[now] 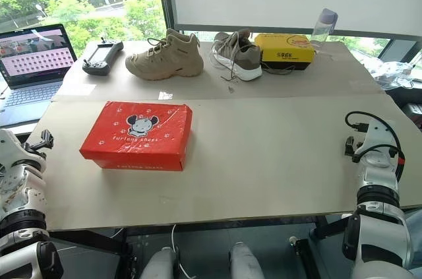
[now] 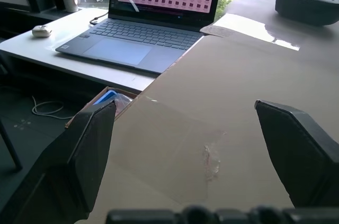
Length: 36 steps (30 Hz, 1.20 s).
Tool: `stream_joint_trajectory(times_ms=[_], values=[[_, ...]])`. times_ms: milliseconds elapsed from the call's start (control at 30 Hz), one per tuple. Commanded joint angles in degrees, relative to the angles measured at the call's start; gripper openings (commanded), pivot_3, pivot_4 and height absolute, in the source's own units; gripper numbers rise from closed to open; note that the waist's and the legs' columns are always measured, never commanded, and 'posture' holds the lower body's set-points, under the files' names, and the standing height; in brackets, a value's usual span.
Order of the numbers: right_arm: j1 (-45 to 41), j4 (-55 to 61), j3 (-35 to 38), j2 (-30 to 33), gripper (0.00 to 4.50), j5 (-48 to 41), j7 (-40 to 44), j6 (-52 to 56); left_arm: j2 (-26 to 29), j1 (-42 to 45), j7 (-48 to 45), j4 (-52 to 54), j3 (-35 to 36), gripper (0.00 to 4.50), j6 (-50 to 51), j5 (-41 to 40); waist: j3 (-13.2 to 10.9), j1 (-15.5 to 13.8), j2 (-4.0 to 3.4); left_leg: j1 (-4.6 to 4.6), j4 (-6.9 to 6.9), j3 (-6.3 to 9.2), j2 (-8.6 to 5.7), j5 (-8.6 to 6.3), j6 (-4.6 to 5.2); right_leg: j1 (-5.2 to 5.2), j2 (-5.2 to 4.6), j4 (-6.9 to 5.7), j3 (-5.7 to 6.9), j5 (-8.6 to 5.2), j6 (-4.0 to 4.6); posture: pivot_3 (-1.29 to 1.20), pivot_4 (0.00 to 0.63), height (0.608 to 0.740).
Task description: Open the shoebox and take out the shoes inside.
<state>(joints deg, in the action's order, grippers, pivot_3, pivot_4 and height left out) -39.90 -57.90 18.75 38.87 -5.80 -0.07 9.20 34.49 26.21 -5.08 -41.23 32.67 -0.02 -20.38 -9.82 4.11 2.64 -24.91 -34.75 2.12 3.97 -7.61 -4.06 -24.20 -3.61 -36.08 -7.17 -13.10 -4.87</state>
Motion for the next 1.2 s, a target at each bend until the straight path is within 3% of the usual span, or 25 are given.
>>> stream_joint_trajectory(times_ms=[33,133,200,300,367,400,467,533,767,833,900,1067,1200], values=[[-1.90,2.21,-1.06,0.59,4.46,0.55,1.61,-0.35,0.56,1.62,-2.31,0.29,-1.22,4.50,-0.46,0.49,0.00,0.00,0.00,0.00,0.00,0.00,0.00,0.00,0.00,0.00,0.00,0.00,0.00,0.00,0.00,0.00,0.150,0.712],[-2.06,16.69,-9.24,0.14,4.46,-1.24,22.07,3.15,2.50,3.03,-21.47,2.11,-7.92,4.50,0.82,-0.49,-0.06,0.28,-0.09,-0.01,-0.02,0.00,-0.01,0.00,0.00,-0.02,0.00,-0.02,-0.01,0.00,0.00,0.00,0.150,0.712],[-0.24,24.74,-12.06,0.64,4.46,-3.28,30.13,7.37,4.38,2.23,-28.31,3.60,-9.65,4.50,1.29,-0.72,-0.10,0.64,-0.19,0.01,-0.07,-0.01,-0.01,0.04,-0.06,-0.03,0.00,-0.10,-0.02,0.03,0.00,0.00,0.150,0.712],[9.30,48.86,-20.75,7.21,4.46,-11.37,53.01,15.76,12.34,-2.16,-49.38,10.24,-13.62,4.50,9.18,-4.24,-0.11,1.04,-0.19,-0.08,0.09,0.10,0.03,0.03,-0.06,-0.13,0.08,-0.16,0.04,-0.06,0.07,0.00,0.150,0.712],[12.41,57.17,-22.92,9.41,4.46,-15.33,60.39,18.16,16.46,-3.91,-57.82,12.60,-15.57,4.50,11.73,-5.03,-0.11,1.08,-0.18,-0.17,0.16,0.23,0.10,-0.14,-0.08,-0.21,0.13,-0.34,0.20,-0.24,0.38,0.00,0.150,0.712],[12.52,59.04,-23.69,9.22,4.22,-16.15,61.74,18.84,18.37,-4.11,-61.10,12.63,-16.42,4.24,13.17,-5.02,-0.11,1.08,-0.19,-0.19,0.09,0.24,0.10,-0.34,-0.16,-0.31,0.11,-0.65,0.22,-0.43,0.58,0.00,0.150,0.712],[10.01,59.35,-26.59,5.84,3.81,-14.75,60.89,19.23,23.08,-4.53,-69.40,11.52,-18.43,3.82,14.59,-4.45,-0.15,0.94,-0.22,-0.12,0.01,0.24,0.10,-0.45,-0.10,-0.29,0.11,-0.84,0.24,-0.60,0.66,0.00,0.150,0.712],[7.83,58.17,-29.32,2.45,3.07,-12.59,60.61,17.92,25.53,-2.19,-72.36,7.94,-20.03,3.06,14.61,-2.59,-0.20,1.18,-0.28,-0.10,-0.06,0.26,0.10,-0.43,-0.11,-0.38,0.13,-0.93,0.25,-0.86,0.37,0.00,0.150,0.712],[-0.46,45.09,-36.71,-8.44,0.73,-2.33,54.28,13.90,25.39,3.87,-75.60,1.65,-24.99,0.51,10.19,3.34,-0.24,0.43,-0.23,0.03,-0.29,0.24,0.10,-0.22,-0.08,-0.21,0.13,-1.02,0.24,-0.88,0.81,0.00,0.150,0.712],[-2.49,40.82,-38.34,-11.26,0.06,0.48,52.97,11.55,24.92,4.73,-75.75,0.26,-25.92,0.00,8.93,4.70,-0.24,0.05,-0.22,0.01,-0.26,0.24,0.10,-0.20,-0.07,-0.25,0.15,-1.05,0.24,-0.87,0.81,0.00,0.150,0.712],[-4.03,37.21,-38.77,-13.43,0.02,1.93,52.15,9.64,24.36,5.41,-75.48,-0.77,-26.51,0.00,7.86,5.62,-0.24,-0.10,-0.23,-0.08,-0.18,0.24,0.10,-0.19,-0.05,-0.34,0.16,-1.06,0.24,-0.73,0.43,0.00,0.150,0.712],[-9.27,25.05,-39.42,-19.69,0.02,6.96,46.32,6.00,20.93,6.72,-73.37,-0.59,-28.29,0.00,6.32,7.77,-0.24,-0.12,-0.22,-0.22,-0.09,0.24,0.10,-0.19,-0.05,-0.48,0.16,-1.11,0.26,-0.68,0.57,0.00,0.150,0.712],[-9.43,25.25,-38.57,-21.06,0.02,6.44,48.24,6.09,16.69,6.96,-72.73,4.39,-29.90,0.00,7.10,7.53,-0.23,-0.11,-0.22,-0.20,-0.21,0.25,0.11,-0.16,-0.05,-0.45,0.18,-1.22,0.26,-0.73,0.41,0.00,0.150,0.712]])
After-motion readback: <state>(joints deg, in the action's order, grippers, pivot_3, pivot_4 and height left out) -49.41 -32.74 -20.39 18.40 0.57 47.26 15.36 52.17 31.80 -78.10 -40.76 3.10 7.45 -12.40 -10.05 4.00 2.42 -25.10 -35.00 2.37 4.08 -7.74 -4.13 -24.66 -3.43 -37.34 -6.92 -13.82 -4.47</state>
